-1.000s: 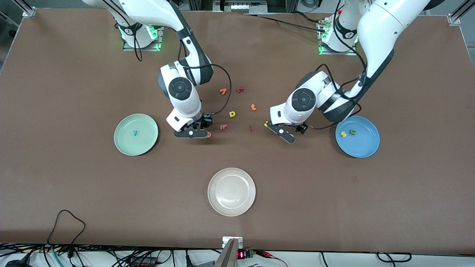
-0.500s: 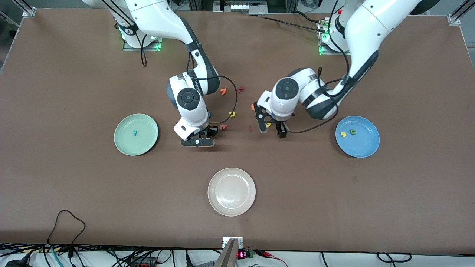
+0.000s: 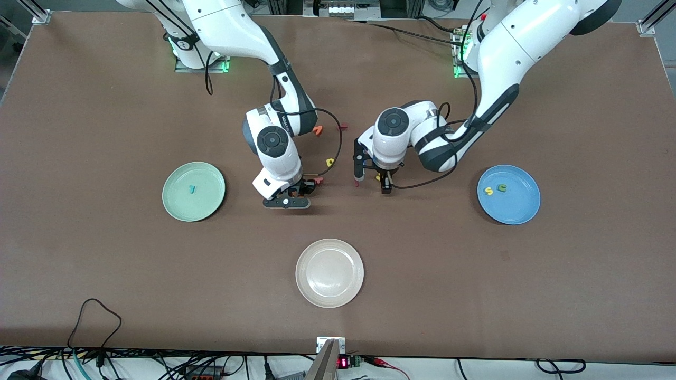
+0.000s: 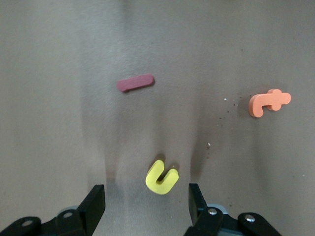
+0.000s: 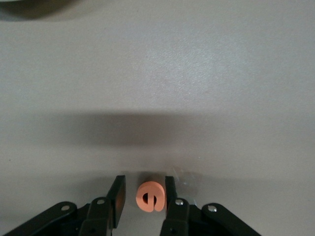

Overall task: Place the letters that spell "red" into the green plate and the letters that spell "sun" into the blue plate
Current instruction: 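Carry the u to the blue plate while the right gripper lifts the e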

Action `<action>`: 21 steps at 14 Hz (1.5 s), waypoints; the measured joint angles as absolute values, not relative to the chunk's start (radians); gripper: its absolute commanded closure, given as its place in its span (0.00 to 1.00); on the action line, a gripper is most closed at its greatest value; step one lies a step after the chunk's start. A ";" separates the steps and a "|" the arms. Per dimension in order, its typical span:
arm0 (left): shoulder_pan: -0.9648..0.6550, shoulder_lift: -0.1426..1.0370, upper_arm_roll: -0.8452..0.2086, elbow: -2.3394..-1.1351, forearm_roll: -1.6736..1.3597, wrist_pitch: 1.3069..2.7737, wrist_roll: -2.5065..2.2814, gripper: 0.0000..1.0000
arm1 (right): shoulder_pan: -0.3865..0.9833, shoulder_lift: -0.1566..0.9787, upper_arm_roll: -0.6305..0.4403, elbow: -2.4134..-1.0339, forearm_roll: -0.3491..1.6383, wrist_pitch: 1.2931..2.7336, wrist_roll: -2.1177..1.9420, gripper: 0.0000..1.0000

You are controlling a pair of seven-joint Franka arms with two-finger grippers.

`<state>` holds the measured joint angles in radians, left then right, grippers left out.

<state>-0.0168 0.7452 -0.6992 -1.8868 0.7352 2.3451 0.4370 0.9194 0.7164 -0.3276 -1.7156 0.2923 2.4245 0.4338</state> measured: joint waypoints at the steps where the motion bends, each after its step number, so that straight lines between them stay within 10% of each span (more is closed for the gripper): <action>1: -0.021 0.754 -0.699 -1.887 0.748 2.354 0.437 0.25 | 0.920 0.716 -0.326 -1.716 0.292 2.423 0.430 0.60; 4: -0.027 0.780 -0.698 -1.887 0.756 2.386 0.439 0.41 | 0.921 0.718 -0.326 -1.716 0.292 2.415 0.401 0.59; 6: -0.032 0.779 -0.699 -1.885 0.791 2.389 0.441 0.77 | 0.921 0.723 -0.326 -1.716 0.292 2.412 0.385 0.58; 9: -0.036 0.778 -0.700 -1.876 0.828 2.389 0.438 0.89 | 0.923 0.729 -0.326 -1.716 0.292 2.397 0.376 0.58; 17: 0.005 0.767 -0.706 -1.861 0.828 2.300 0.437 0.92 | 0.923 0.736 -0.326 -1.716 0.292 2.386 0.369 0.65; 21: 0.264 0.745 -0.906 -1.845 0.828 2.025 0.402 0.91 | 0.924 0.736 -0.325 -1.713 0.292 2.386 0.369 0.83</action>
